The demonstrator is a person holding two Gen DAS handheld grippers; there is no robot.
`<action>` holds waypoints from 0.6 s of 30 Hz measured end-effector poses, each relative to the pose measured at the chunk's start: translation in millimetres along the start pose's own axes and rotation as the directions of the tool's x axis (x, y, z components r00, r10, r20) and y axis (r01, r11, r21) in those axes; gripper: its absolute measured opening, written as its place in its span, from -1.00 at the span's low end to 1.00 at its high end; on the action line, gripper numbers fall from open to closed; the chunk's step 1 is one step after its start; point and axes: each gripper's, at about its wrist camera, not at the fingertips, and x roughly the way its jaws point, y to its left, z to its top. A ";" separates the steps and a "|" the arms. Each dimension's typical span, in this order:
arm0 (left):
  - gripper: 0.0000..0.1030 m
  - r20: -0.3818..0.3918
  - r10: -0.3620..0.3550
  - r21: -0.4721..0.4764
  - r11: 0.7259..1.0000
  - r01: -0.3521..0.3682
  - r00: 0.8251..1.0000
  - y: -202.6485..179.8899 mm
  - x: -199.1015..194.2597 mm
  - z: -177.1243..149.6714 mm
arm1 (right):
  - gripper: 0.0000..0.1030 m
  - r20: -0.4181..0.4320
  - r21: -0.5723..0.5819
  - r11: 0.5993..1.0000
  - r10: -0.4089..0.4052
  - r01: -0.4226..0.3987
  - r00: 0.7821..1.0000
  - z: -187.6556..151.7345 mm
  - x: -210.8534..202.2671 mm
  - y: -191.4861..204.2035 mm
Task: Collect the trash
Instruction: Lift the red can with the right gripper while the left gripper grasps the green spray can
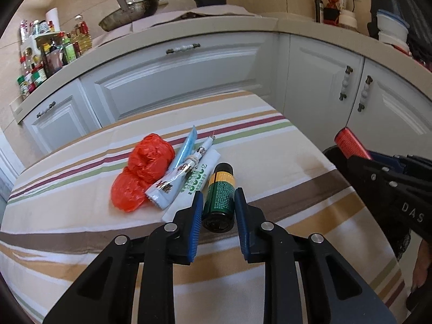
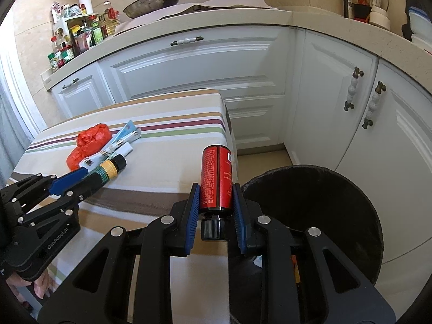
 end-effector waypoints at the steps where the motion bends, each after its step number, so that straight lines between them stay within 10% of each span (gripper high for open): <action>1: -0.52 0.006 0.000 -0.005 1.000 0.000 1.000 0.2 -4.0 -1.0 | -0.55 0.002 -0.002 1.000 0.000 0.000 1.000 -1.3 -2.2 0.8; 18: -0.52 0.073 0.025 -0.072 0.997 -0.019 0.997 14.2 -58.4 -18.2 | -0.55 0.051 -0.018 1.000 -0.016 0.017 0.999 -16.9 -50.8 13.9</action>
